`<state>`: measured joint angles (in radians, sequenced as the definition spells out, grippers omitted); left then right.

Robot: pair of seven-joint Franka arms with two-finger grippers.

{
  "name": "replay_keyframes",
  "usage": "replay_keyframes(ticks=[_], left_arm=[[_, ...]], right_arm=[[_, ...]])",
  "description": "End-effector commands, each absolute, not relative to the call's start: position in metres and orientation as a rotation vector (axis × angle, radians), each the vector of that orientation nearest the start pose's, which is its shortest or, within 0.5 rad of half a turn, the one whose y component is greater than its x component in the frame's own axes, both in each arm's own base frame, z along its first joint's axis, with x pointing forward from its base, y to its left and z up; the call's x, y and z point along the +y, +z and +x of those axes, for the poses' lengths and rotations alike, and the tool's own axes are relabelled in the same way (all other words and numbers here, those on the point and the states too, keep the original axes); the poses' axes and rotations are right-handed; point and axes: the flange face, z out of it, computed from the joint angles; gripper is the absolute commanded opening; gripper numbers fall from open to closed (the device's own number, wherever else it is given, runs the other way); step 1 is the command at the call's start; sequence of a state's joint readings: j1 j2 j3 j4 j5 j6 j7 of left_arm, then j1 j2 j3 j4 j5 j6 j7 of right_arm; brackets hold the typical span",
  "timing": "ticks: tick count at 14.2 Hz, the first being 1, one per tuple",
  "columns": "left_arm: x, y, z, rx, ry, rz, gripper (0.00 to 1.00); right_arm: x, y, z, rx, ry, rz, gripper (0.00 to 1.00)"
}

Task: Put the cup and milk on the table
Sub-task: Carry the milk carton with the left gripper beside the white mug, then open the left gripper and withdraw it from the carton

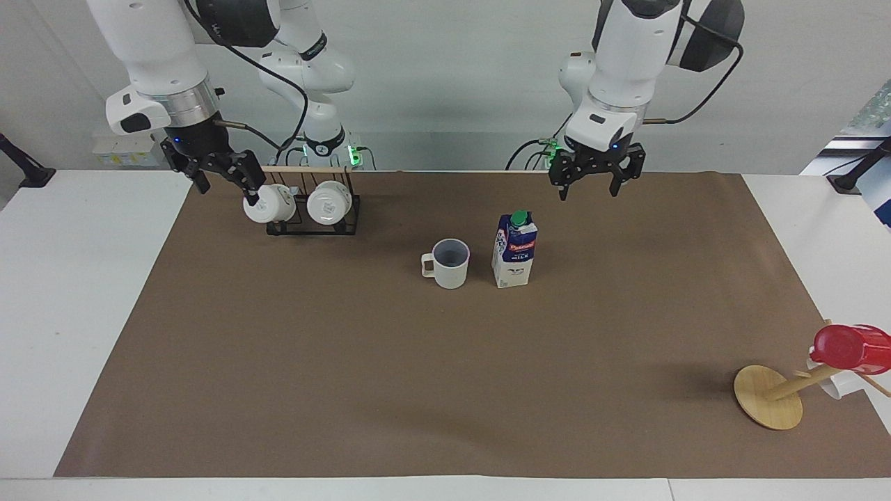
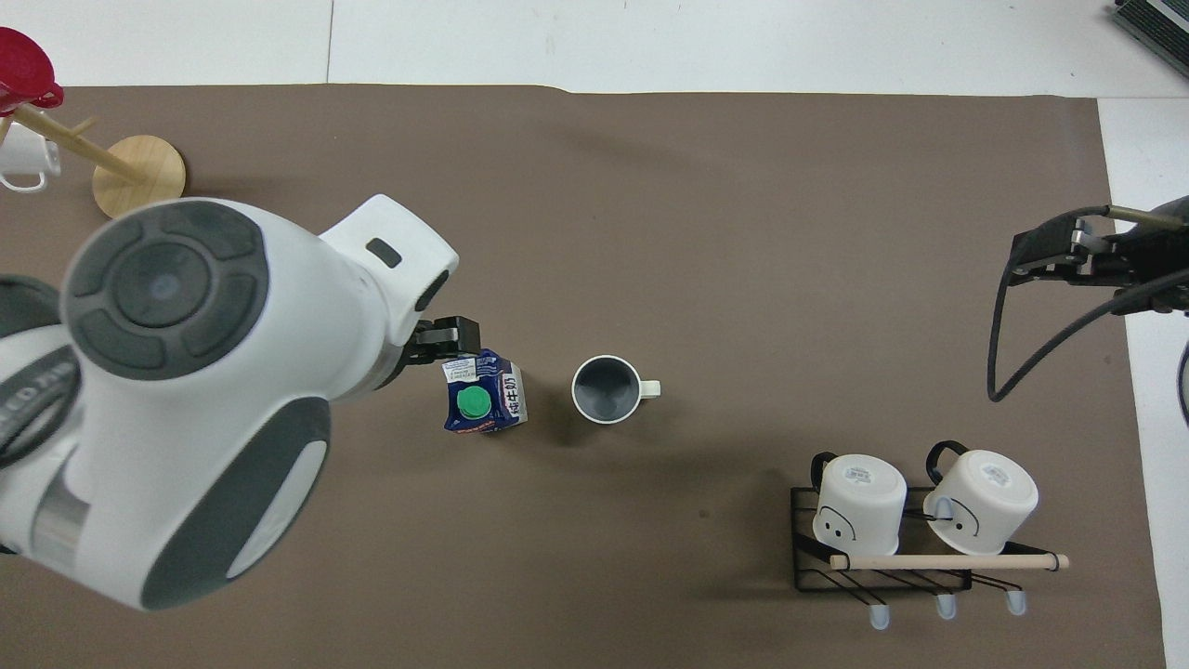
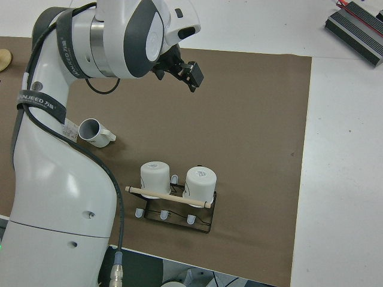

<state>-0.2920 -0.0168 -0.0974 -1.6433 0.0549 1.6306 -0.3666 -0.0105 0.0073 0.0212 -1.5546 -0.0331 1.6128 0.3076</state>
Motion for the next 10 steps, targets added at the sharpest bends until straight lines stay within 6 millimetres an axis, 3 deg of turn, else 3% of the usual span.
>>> replay_keyframes(ticks=[1, 5, 7, 10], left_arm=[[-0.155, 0.624, 0.513, 0.105, 0.007, -3.074, 1.0], [-0.088, 0.633, 0.516, 0.042, 0.078, -3.07, 1.0], [-0.074, 0.633, 0.517, 0.051, 0.084, -3.071, 1.0], [-0.073, 0.633, 0.518, 0.042, 0.084, -3.092, 1.0]], right_arm=[[-0.004, 0.642, 0.552, 0.465, -0.098, -3.134, 1.0], [0.0, 0.638, 0.539, 0.451, -0.054, -3.14, 1.0], [0.001, 0.637, 0.538, 0.448, -0.058, -3.138, 1.0], [0.001, 0.636, 0.538, 0.41, -0.058, -3.144, 1.0]])
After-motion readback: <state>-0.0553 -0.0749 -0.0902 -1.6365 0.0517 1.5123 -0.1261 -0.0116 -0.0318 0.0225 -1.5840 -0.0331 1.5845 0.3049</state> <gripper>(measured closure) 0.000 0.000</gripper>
